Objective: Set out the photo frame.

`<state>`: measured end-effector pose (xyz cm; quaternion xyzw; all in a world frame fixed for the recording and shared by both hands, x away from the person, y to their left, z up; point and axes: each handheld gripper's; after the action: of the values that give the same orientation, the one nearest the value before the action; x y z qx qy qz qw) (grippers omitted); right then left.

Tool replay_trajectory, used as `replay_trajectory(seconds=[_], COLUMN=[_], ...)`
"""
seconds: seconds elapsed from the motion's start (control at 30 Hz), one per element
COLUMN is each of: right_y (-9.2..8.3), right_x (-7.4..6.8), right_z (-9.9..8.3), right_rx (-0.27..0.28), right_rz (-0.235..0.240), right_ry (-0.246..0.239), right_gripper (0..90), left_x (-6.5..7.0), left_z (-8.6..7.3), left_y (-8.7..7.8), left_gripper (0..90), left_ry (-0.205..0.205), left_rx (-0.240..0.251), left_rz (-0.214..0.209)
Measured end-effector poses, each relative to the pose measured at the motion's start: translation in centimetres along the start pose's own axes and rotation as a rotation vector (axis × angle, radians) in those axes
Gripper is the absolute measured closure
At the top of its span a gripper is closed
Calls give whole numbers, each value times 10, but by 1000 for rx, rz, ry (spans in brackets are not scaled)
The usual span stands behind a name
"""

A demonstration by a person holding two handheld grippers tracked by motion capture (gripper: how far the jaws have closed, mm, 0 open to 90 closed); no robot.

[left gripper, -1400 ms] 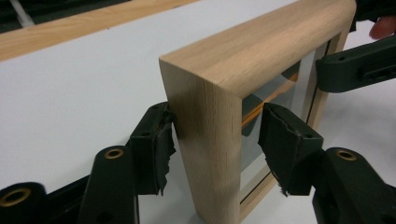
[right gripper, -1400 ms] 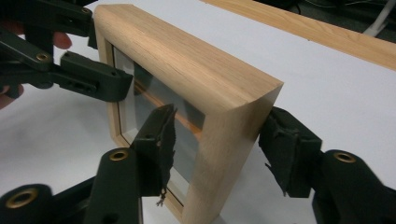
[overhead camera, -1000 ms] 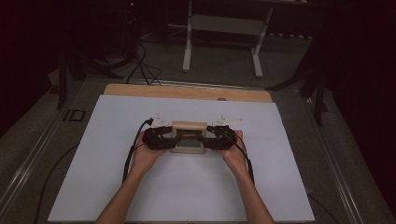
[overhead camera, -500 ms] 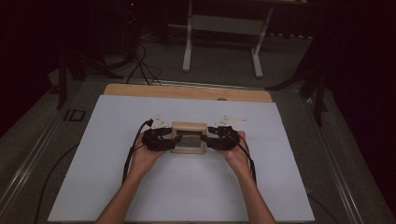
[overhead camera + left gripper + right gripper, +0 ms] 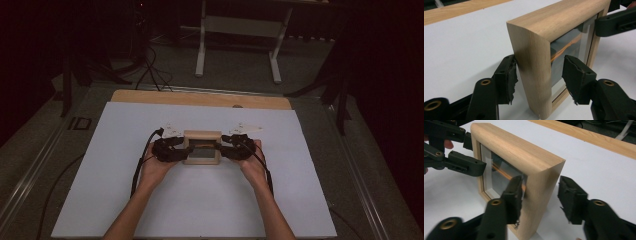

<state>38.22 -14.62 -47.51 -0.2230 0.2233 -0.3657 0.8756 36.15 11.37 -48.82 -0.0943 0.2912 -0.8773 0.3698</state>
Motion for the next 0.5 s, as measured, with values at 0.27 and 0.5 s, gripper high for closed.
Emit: replay_trajectory(seconds=[0.27,0.5], right_y=[-1,-3], right_x=[0,-1], right_z=[0,0], right_rx=[0,-2], right_rz=[4,7], right_ry=[7,6], right_gripper=[412,383], left_x=[-3,-4], left_z=[-1,-2], left_y=[2,-1], left_gripper=[404,383], left_ry=[-13,-16], left_rx=[-3,-1], left_rz=[-8,0])
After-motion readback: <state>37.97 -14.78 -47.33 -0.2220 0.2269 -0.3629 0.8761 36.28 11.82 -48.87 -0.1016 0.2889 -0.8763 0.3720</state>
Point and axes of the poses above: each handheld gripper's, and its own axes: y roughly forward along the jaws, z roughly out of its top, x roughly to its right, and after that the axes turned 11 degrees about y, right-handed
